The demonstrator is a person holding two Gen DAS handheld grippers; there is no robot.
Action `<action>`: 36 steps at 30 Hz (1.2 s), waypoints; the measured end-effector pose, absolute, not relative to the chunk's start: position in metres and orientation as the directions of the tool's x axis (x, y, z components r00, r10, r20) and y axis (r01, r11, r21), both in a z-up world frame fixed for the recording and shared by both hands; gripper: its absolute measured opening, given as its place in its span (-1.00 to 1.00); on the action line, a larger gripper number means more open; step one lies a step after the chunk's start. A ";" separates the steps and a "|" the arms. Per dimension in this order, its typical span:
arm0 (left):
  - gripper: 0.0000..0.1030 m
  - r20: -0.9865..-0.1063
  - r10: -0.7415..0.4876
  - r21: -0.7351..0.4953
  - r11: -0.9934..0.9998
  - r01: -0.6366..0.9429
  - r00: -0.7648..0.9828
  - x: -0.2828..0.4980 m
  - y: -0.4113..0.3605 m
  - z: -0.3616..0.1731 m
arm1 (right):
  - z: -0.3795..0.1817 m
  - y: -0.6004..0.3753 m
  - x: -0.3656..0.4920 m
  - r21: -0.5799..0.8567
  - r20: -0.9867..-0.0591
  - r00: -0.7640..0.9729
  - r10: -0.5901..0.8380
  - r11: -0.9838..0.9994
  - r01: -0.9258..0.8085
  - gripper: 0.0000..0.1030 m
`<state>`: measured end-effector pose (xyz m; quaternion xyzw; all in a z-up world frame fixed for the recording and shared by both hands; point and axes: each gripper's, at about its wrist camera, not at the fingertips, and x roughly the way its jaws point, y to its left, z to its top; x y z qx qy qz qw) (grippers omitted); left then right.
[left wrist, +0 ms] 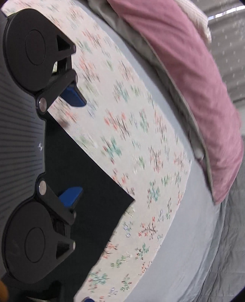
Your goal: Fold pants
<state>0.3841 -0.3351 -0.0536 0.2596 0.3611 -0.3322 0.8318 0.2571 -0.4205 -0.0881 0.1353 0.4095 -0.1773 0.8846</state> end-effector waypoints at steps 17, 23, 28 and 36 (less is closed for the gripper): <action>-0.64 -0.797 -0.519 -0.097 0.615 0.783 0.309 0.420 -0.394 -0.065 | -0.092 -0.451 0.252 0.183 -0.779 0.614 -0.125 0.892 0.414 -0.99; -0.78 -0.773 -0.513 -0.054 0.639 0.767 0.373 0.412 -0.393 -0.057 | -0.084 -0.451 0.248 0.203 -0.756 0.642 -0.128 0.887 0.416 -1.00; -0.78 -0.674 -0.561 -0.031 0.672 0.740 0.480 0.406 -0.393 -0.029 | -0.064 -0.454 0.238 0.178 -0.669 0.703 -0.242 0.866 0.468 -1.00; -0.21 -0.730 -0.556 -0.057 0.630 0.775 0.398 0.420 -0.426 -0.024 | -0.063 -0.481 0.233 0.247 -0.670 0.698 -0.253 0.811 0.531 -0.83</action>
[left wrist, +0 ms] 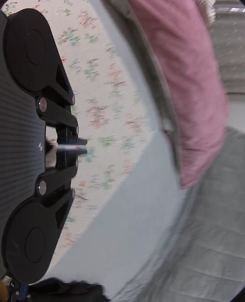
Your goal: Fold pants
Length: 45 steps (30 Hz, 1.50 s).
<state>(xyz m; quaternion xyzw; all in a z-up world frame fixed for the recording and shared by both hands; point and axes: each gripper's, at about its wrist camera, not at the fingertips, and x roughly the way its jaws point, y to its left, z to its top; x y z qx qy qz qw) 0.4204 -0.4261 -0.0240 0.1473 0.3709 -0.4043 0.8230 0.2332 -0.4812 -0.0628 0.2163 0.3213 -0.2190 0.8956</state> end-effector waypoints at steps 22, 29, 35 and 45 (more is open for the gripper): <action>-0.68 -0.722 -0.601 -0.180 0.641 0.746 0.343 0.433 -0.385 -0.043 | -0.076 -0.458 0.243 0.206 -0.701 0.686 -0.196 0.866 0.457 -1.00; -0.67 -0.682 -0.602 -0.156 0.674 0.722 0.415 0.439 -0.398 -0.055 | -0.075 -0.479 0.235 0.218 -0.656 0.690 -0.304 0.800 0.559 -1.00; 0.41 -0.654 -0.566 -0.148 0.747 0.648 0.502 0.432 -0.394 -0.061 | -0.086 -0.497 0.236 0.285 -0.698 0.669 -0.255 0.758 0.587 -0.67; 0.75 -0.606 -0.548 -0.158 0.794 0.588 0.577 0.383 -0.315 -0.012 | -0.117 -0.462 0.259 0.194 -0.669 0.708 -0.226 0.866 0.461 -0.83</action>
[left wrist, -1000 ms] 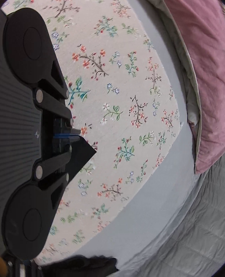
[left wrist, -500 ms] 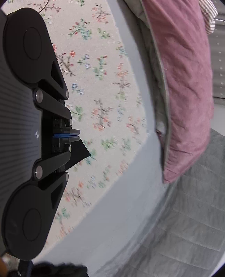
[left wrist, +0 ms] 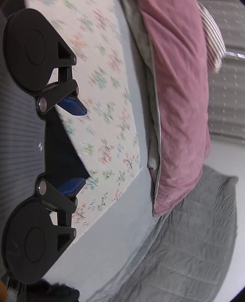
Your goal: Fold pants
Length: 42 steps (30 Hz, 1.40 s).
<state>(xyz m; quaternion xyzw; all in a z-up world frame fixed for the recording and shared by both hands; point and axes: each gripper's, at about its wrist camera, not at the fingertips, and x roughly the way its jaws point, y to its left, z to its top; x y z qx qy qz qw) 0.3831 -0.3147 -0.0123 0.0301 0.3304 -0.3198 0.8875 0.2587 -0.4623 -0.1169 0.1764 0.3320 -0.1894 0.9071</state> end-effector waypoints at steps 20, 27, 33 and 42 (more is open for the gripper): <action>1.00 -0.681 -0.217 -0.149 0.976 0.158 0.699 0.241 -0.050 0.003 | -0.076 -0.397 0.250 -0.060 -0.670 0.647 -0.364 0.895 0.441 0.40; 1.00 -0.678 -0.101 -0.114 0.993 0.032 0.728 0.209 0.019 0.016 | -0.066 -0.347 0.236 -0.084 -0.672 0.693 -0.261 0.957 0.279 0.56; 1.00 -0.699 -0.012 -0.076 0.995 -0.058 0.715 0.190 0.067 0.021 | -0.058 -0.300 0.223 -0.045 -0.672 0.724 -0.155 0.985 0.169 0.70; 1.00 -0.717 0.120 -0.068 0.968 -0.241 0.687 0.185 0.131 0.006 | -0.024 -0.225 0.234 0.017 -0.650 0.760 0.007 1.000 0.005 0.82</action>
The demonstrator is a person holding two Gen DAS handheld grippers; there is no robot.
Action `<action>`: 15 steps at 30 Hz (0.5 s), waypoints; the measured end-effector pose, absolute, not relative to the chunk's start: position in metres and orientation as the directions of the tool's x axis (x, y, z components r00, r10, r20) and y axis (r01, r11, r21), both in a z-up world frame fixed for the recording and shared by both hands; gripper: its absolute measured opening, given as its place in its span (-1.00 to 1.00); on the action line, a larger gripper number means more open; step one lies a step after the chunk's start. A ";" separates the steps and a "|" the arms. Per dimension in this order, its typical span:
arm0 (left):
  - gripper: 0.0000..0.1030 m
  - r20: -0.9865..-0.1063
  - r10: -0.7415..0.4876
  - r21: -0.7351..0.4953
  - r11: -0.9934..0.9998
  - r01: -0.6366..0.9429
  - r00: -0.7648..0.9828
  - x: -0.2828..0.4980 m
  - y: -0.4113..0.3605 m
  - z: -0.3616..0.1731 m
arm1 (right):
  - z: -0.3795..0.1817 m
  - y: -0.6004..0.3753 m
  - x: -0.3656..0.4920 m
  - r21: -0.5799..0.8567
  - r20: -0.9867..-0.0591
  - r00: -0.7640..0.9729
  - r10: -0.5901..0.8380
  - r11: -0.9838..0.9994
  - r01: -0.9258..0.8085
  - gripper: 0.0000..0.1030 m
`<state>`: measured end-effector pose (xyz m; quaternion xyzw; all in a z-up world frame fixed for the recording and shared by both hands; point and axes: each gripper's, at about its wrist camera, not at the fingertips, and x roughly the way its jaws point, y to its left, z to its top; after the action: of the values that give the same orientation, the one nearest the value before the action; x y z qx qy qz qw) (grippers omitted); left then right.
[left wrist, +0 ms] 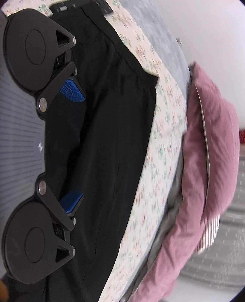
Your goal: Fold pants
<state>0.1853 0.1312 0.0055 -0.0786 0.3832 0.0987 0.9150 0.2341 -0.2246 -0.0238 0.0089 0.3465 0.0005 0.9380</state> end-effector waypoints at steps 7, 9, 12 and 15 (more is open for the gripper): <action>1.00 -0.716 0.126 -0.071 0.965 -0.251 0.687 0.194 0.158 0.012 | -0.012 -0.167 0.276 0.070 -0.650 0.752 0.109 0.994 -0.083 0.84; 1.00 -0.709 0.136 -0.069 0.963 -0.260 0.692 0.202 0.163 0.012 | -0.012 -0.148 0.292 0.064 -0.651 0.748 0.133 0.991 -0.120 0.84; 1.00 -0.706 0.142 -0.085 0.955 -0.283 0.694 0.211 0.169 0.008 | -0.013 -0.123 0.315 0.033 -0.652 0.740 0.164 0.982 -0.188 0.84; 1.00 -0.713 0.136 -0.103 0.950 -0.294 0.688 0.220 0.171 0.002 | -0.017 -0.101 0.339 0.011 -0.658 0.726 0.199 0.967 -0.255 0.84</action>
<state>0.2205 0.1710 0.0015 -0.1051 0.3773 0.1178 0.9125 0.3387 -0.1015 -0.0171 -0.0401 0.3493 0.1222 0.9282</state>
